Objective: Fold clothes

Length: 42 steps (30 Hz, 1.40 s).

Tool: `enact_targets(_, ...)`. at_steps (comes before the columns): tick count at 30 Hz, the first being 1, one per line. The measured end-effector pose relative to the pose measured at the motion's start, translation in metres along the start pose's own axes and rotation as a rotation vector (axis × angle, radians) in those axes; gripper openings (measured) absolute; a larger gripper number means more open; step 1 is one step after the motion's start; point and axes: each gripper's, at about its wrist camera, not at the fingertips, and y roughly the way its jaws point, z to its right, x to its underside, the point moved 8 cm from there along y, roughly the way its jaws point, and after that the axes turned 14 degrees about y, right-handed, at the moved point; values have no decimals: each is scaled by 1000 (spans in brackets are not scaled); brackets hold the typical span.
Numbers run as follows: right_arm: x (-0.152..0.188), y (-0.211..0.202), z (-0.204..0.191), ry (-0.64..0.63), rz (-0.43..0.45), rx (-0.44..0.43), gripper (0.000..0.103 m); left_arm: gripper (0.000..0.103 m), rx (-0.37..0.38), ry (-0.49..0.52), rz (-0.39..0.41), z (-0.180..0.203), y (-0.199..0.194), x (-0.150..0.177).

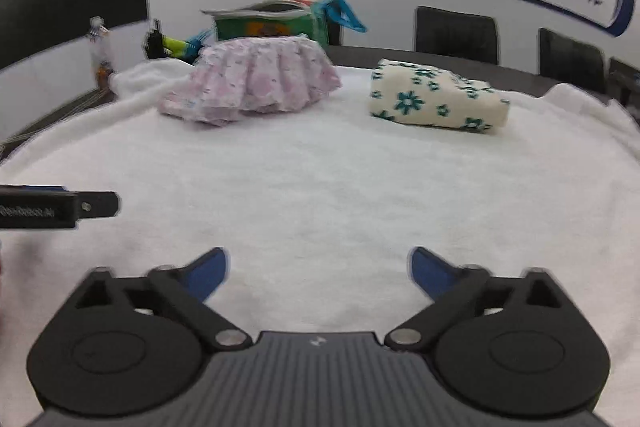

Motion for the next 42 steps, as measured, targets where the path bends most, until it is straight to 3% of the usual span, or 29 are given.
enact_targets(7, 6, 9, 4, 35, -60, 61, 103, 102, -2, 74, -33, 11, 5, 3)
enact_targets(19, 5, 10, 9, 63, -93, 50, 103, 103, -41, 95, -81, 16, 11, 1)
enact_targets(42, 6, 17, 6, 56, -68, 84, 103, 103, -41, 102, -58, 16, 9, 3)
